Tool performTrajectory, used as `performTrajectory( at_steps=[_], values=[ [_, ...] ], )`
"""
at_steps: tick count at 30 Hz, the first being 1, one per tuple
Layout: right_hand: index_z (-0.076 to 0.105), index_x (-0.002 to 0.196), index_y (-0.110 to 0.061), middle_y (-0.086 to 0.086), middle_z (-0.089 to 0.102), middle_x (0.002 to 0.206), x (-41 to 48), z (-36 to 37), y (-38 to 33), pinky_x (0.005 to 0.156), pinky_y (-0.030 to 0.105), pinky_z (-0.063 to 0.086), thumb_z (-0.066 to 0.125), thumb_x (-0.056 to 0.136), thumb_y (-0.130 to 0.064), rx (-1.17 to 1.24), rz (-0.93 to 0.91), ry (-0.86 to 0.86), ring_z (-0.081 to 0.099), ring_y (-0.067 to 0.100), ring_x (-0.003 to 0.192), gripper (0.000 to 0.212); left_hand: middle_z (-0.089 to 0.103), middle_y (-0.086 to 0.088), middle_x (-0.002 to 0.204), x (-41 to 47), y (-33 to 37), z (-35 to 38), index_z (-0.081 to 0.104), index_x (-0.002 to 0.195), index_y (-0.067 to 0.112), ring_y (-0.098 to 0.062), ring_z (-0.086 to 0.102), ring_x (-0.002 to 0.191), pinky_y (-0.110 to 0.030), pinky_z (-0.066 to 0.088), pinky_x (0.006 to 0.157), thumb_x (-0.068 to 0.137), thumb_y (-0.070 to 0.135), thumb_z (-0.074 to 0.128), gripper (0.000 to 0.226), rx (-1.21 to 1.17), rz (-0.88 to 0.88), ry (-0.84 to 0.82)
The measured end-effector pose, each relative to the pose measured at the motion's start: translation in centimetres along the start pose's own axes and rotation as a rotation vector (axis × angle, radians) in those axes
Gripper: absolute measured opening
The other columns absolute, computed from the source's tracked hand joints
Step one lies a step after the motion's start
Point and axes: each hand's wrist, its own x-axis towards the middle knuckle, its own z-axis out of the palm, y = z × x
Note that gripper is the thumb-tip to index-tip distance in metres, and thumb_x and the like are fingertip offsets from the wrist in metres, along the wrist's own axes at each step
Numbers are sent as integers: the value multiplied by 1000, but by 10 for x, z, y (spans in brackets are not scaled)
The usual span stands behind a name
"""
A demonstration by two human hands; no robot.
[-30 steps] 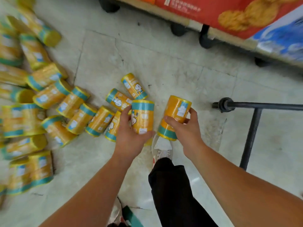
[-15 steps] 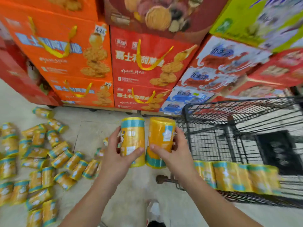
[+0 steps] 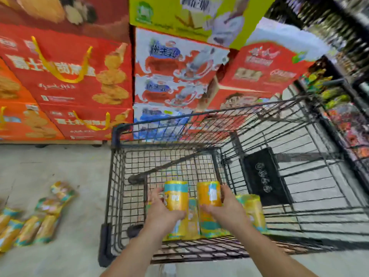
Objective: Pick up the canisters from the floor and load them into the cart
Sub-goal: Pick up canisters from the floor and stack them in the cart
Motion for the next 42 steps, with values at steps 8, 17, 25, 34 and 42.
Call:
performTrajectory(
  at_steps=[8, 17, 25, 34, 42],
  values=[
    [28, 143, -5, 10, 53, 139, 88, -12, 87, 96, 29, 42, 79, 74, -45, -350, 168, -211, 51, 26, 129, 95, 32, -6, 145, 54, -39, 120, -5, 152, 22, -22, 40, 128, -30, 39, 103, 60, 16, 88, 131, 288, -149, -89],
    [39, 131, -12, 2, 61, 123, 97, -16, 92, 79, 31, 43, 80, 67, -56, -551, 146, -259, 60, 23, 115, 87, 23, -8, 138, 58, -36, 131, 8, 148, 35, -26, 47, 118, -30, 43, 93, 66, 42, 82, 111, 430, -145, -132],
    [43, 121, -14, 1, 61, 102, 80, -30, 42, 73, 33, 47, 68, 81, -56, -518, -31, -13, 63, 25, 99, 64, 53, -5, 124, 36, -25, 92, 23, 146, 26, -22, 59, 105, -30, 49, 82, 80, 42, 71, 83, 334, -111, -90],
    [54, 122, -24, -6, 63, 101, -7, 91, -140, 81, 33, 53, 74, 82, -35, -129, -578, -6, 63, 9, 87, 46, 61, -3, 91, -29, 35, -127, 54, 114, 24, -9, 58, 73, -20, 48, 63, 82, 20, 73, 39, -30, 280, 248],
    [54, 108, -28, -1, 65, 94, -106, 295, -274, 62, 14, 48, 74, 85, -18, -14, -569, -222, 64, 10, 77, 31, 61, -4, 87, -71, -63, -402, 55, 110, 21, -9, 57, 70, -18, 45, 65, 82, 19, 74, 34, -211, 214, 528]
  ],
)
